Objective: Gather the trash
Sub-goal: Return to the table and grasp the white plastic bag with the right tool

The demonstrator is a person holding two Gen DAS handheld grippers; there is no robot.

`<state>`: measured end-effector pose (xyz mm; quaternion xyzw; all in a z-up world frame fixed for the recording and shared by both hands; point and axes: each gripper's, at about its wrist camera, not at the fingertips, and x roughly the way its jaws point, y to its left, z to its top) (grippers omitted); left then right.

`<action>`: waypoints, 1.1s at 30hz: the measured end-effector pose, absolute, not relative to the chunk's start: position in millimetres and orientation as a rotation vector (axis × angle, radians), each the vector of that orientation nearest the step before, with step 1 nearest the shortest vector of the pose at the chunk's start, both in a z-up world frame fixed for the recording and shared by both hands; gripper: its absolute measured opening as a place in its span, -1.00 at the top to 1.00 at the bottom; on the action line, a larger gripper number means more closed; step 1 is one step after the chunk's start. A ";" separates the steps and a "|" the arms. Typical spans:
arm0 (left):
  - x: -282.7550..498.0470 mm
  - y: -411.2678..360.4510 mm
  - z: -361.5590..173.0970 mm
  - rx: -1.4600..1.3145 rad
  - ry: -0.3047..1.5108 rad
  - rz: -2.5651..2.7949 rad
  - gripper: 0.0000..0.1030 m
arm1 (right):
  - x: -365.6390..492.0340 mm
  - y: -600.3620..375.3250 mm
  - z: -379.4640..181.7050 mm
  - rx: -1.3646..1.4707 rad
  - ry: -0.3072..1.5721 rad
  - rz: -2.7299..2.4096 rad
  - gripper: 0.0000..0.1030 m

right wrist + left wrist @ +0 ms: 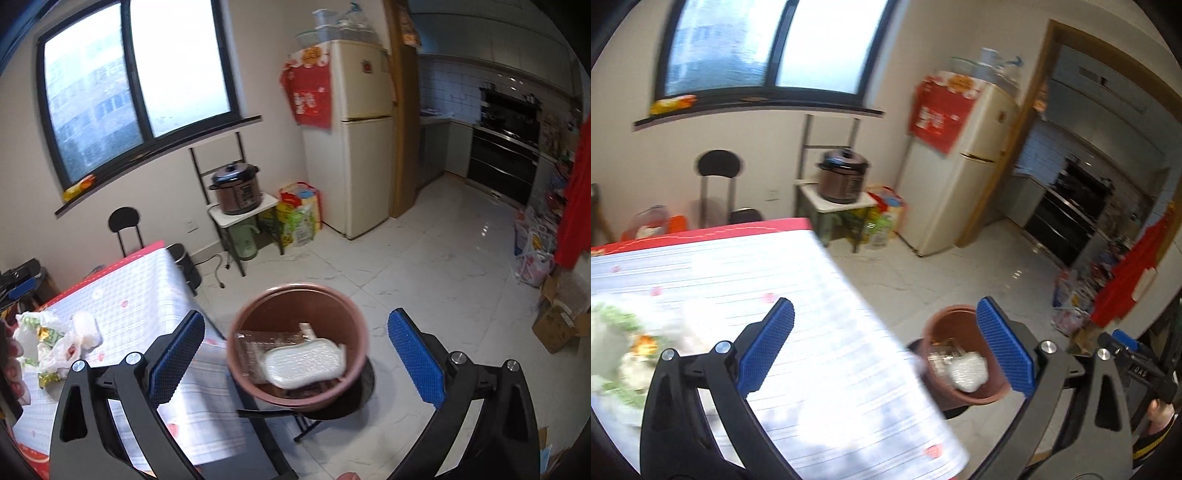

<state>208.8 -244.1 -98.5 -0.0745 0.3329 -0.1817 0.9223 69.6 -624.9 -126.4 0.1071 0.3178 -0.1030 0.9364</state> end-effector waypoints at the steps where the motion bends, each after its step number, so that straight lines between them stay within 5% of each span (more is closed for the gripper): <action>1: 205.7 -229.5 -96.7 -0.153 0.680 -0.349 -0.89 | 72.7 -616.5 -124.9 0.213 0.649 -0.200 -0.90; 15: 139.6 -31.9 -84.4 -0.214 0.628 -0.070 -0.89 | 105.8 -470.5 -107.1 0.103 0.672 -0.022 -0.90; 33: 42.5 172.1 -158.4 -0.316 0.680 0.314 -0.89 | 176.1 -225.2 -115.3 -0.153 0.768 0.348 -0.90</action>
